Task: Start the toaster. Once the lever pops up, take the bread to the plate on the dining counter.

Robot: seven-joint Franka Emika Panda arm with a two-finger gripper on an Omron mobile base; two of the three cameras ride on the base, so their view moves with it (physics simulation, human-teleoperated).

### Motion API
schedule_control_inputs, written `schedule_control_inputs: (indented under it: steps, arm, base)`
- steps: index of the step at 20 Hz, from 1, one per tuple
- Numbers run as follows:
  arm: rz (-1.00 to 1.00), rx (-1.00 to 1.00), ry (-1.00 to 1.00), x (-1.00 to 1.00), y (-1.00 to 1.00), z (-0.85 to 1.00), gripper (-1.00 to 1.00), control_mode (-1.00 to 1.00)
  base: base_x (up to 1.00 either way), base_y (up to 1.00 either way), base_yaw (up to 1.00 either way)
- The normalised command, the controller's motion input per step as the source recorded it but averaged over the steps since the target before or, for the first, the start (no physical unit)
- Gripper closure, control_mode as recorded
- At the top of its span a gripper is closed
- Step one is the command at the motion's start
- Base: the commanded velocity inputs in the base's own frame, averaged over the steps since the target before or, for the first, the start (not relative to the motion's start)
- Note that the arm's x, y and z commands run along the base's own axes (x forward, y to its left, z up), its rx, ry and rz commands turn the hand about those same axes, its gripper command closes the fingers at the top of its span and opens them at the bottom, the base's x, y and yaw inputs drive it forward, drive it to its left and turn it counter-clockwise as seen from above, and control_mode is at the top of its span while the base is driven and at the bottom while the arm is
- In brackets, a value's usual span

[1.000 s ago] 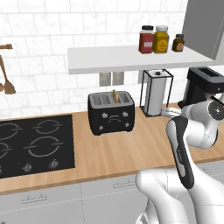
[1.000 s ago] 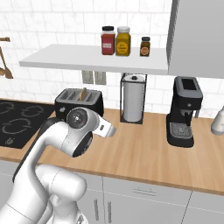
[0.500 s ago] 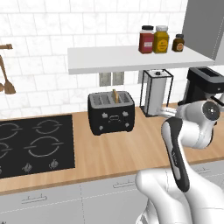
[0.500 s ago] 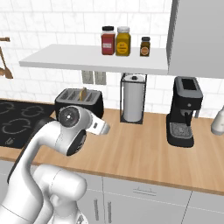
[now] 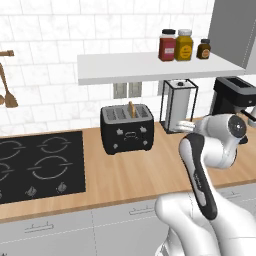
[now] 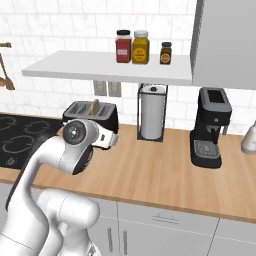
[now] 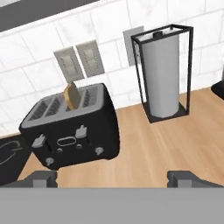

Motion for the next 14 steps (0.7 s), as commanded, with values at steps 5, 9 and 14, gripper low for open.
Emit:
schedule_control_inputs:
  steps: [5,9,14]
  arm:
    - [0.12,-0.05,0.22,0.33,0.48,0.25,-1.0,-1.0]
    - [0.12,-0.09,0.23,0.33,0.62,0.13,-1.0,-1.0]
    - [0.06,-0.1,0.03,0.23,0.51,0.0,-1.0,-1.0]
  base:
    - [0.0,0.0,0.0]
    - [0.0,0.0,0.0]
    - [0.0,0.0,0.0]
